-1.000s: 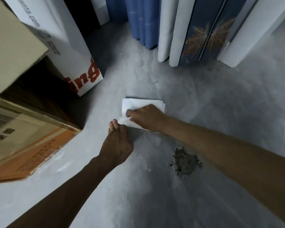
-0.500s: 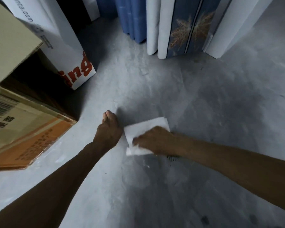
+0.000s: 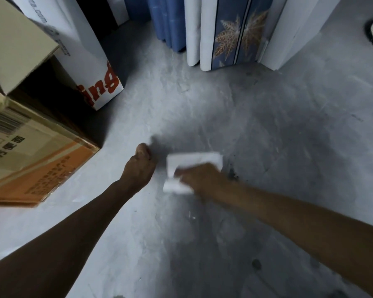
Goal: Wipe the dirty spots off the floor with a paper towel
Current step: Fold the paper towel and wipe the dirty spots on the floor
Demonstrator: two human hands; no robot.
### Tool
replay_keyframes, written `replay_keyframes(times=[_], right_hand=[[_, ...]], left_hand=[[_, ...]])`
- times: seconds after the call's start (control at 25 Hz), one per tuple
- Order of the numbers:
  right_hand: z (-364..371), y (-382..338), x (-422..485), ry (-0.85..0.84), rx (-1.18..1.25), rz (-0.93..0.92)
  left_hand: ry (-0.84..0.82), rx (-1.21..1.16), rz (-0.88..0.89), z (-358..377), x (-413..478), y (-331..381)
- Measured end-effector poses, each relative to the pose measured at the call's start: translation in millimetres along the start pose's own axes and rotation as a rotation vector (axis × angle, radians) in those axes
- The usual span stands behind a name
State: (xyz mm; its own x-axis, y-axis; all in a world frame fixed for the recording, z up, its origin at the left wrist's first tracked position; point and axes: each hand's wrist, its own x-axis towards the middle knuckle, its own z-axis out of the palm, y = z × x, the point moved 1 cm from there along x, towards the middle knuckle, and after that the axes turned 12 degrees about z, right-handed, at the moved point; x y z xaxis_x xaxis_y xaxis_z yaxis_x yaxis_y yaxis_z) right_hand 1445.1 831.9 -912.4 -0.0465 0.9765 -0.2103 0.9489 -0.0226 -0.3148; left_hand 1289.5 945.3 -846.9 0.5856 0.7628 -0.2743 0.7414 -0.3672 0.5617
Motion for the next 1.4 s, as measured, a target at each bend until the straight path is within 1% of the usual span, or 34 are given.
replay_keyframes(times=[0.04, 0.08, 0.12, 0.16, 0.28, 0.32, 0.44, 0.52, 0.6, 0.68, 0.72, 0.8, 0.88, 0.92, 1.0, 1.04, 1.08, 1.12, 1.16, 1.2, 1.24, 1.28, 1.32, 1.36, 1.4], right_hand=[[8.9, -20.8, -21.7, -0.143, 0.054, -0.085], [4.4, -35.1, -35.3, -0.213, 0.084, -0.121], [-3.4, -33.2, -34.9, -0.183, 0.062, -0.151], [-16.3, -28.6, -25.2, -0.112, 0.052, -0.155], [-69.6, 15.9, 17.1, 0.118, 0.1, 0.091], [-86.1, 40.4, 26.2, 0.185, 0.084, 0.142], [-118.9, 119.0, 20.7, 0.291, 0.007, 0.312], [-121.4, 162.4, 5.3, 0.352, 0.024, 0.413], [-113.3, 184.3, -8.8, 0.369, 0.087, 0.528], [-90.6, 186.2, -18.5, 0.388, 0.163, 0.613], [-76.6, 181.7, -22.0, 0.389, 0.182, 0.618], [-63.4, 181.3, -21.3, 0.415, 0.138, 0.628], [-68.2, 182.4, -15.9, 0.424, 0.063, 0.642], [-70.0, 179.4, -14.5, 0.408, 0.058, 0.672], [-58.1, 150.2, -15.7, 0.405, 0.106, 0.746], [-47.4, 126.8, -15.0, 0.347, 0.19, 0.785], [-36.8, 106.5, -11.2, 0.229, 0.345, 0.813], [-33.2, 88.4, -10.3, 0.099, 0.477, 0.777], [-38.6, 79.9, -7.2, 0.014, 0.51, 0.675], [-39.6, 72.7, -6.7, 0.044, 0.49, 0.547], [-31.5, 71.9, -6.9, 0.061, 0.636, 0.453], [-26.2, 61.8, -16.5, 0.015, 0.605, 0.179], [-16.0, 49.0, -30.4, -0.005, 0.482, -0.186], [-7.2, 45.1, -44.7, 0.083, 0.26, -0.234], [3.4, 41.6, -51.6, 0.206, 0.004, -0.277]], left_hand=[[0.003, -0.002, 0.0, 1.4, -0.8, 1.5], [0.004, -0.004, -0.002, 2.9, -3.2, 2.8], [0.006, -0.012, -0.004, 4.4, -5.6, 3.5], [0.011, -0.024, -0.003, 5.4, -8.1, 3.4], [0.031, -0.033, -0.001, 5.3, -13.2, 2.2], [0.034, -0.026, 0.003, 5.1, -13.3, 2.0], [0.021, 0.009, 0.021, 7.7, -12.0, 2.5], [0.008, 0.048, 0.047, 11.6, -11.2, 5.2], [0.018, 0.086, 0.078, 16.0, -10.2, 9.0], [0.008, 0.154, 0.121, 20.0, -9.7, 8.6], [0.003, 0.17, 0.13, 21.8, -9.6, 6.3], [0.013, 0.165, 0.122, 23.4, -7.4, 0.5], [0.003, 0.184, 0.112, 24.7, -5.2, -5.5], [-0.01, 0.206, 0.115, 26.0, -3.8, -6.9], [-0.042, 0.269, 0.118, 29.6, -1.3, -6.3], [-0.059, 0.294, 0.113, 31.4, -0.5, -4.4], [-0.06, 0.305, 0.108, 32.3, -0.4, -2.1], [-0.04, 0.298, 0.099, 32.1, 0.0, -0.4], [-0.019, 0.288, 0.087, 31.6, 0.4, -0.1], [-0.014, 0.29, 0.09, 31.1, 0.5, -1.6], [-0.036, 0.302, 0.11, 30.9, 0.1, -3.8], [-0.07, 0.315, 0.135, 31.0, -0.1, -5.5], [-0.089, 0.312, 0.142, 30.3, -0.3, -7.0], [-0.094, 0.297, 0.131, 28.8, -0.6, -7.8], [-0.089, 0.284, 0.12, 27.2, -0.7, -8.1]])
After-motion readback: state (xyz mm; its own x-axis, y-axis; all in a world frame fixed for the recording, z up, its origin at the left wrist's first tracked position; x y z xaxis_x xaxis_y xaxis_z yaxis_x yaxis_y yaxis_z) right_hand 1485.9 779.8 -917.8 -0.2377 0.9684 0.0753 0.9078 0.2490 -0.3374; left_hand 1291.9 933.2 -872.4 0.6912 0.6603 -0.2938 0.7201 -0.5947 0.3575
